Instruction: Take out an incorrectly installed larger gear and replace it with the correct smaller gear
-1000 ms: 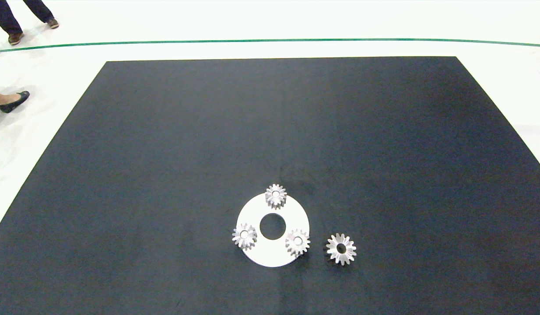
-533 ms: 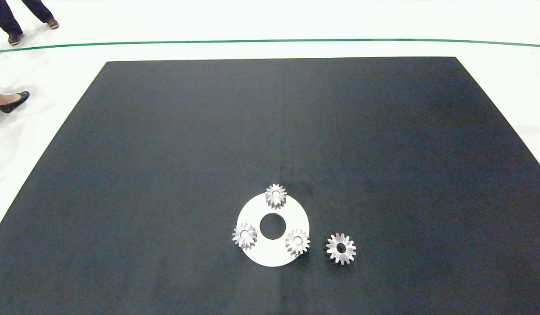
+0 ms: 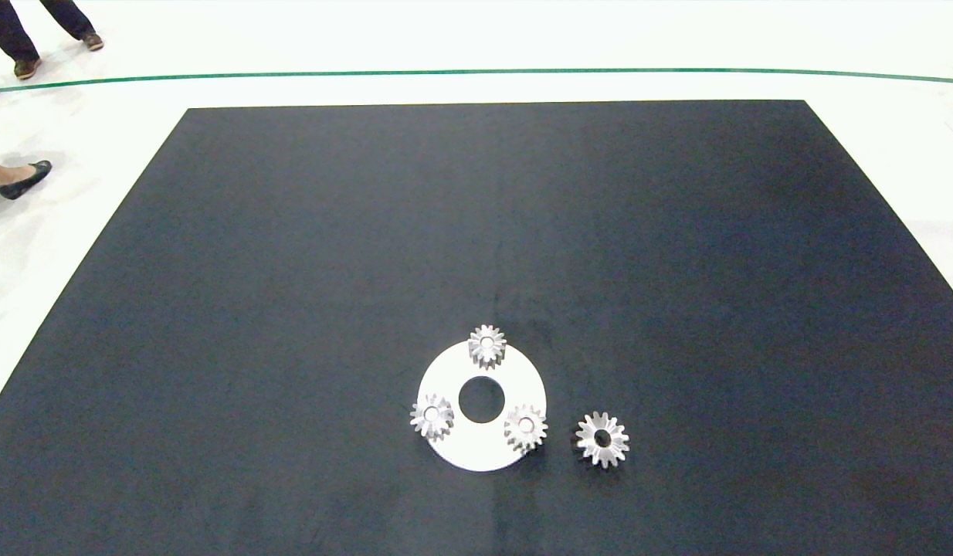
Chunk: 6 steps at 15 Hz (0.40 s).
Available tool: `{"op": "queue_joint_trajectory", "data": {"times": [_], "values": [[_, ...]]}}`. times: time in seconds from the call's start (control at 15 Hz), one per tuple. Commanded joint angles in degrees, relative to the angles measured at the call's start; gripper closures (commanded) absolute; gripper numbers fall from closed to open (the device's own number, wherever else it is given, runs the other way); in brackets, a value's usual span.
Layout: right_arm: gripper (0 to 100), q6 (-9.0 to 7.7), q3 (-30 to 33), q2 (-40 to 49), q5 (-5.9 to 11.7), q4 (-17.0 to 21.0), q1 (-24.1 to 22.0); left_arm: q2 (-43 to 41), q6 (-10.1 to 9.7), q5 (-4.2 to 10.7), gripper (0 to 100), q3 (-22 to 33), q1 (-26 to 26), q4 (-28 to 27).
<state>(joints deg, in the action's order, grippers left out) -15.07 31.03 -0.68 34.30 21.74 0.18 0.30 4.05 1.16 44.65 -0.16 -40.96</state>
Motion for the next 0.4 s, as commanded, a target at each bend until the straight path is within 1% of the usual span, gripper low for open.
{"op": "queue_joint_trajectory", "data": {"times": [0.07,0.13,0.2,0.27,0.33,0.4], "values": [[0,4.96,-11.25,0.59,-7.94,-7.76,-0.27,-0.30,1.40,-4.85,0,-4.66,0.07,-0.17],[0,5.49,-16.26,0.59,-9.78,-13.47,-0.18,-0.30,1.23,-6.70,0,-6.69,0.16,0.09],[0,5.84,-18.90,0.59,-10.57,-16.64,-0.18,-0.30,1.05,-6.96,0,-7.92,0.16,0.44],[0,6.54,-29.71,0.59,-13.30,-30.26,-0.18,-0.30,0.87,-6.96,0,-14.68,0.16,4.31],[0,7.25,-31.03,0.59,-15.85,-31.93,-0.18,-0.30,0.70,-6.87,0,-20.22,0.16,11.08],[0,9.71,-31.03,0.59,-17.08,-30.88,-0.18,-0.30,0.70,-6.61,0,-26.28,0.16,20.13]]}}
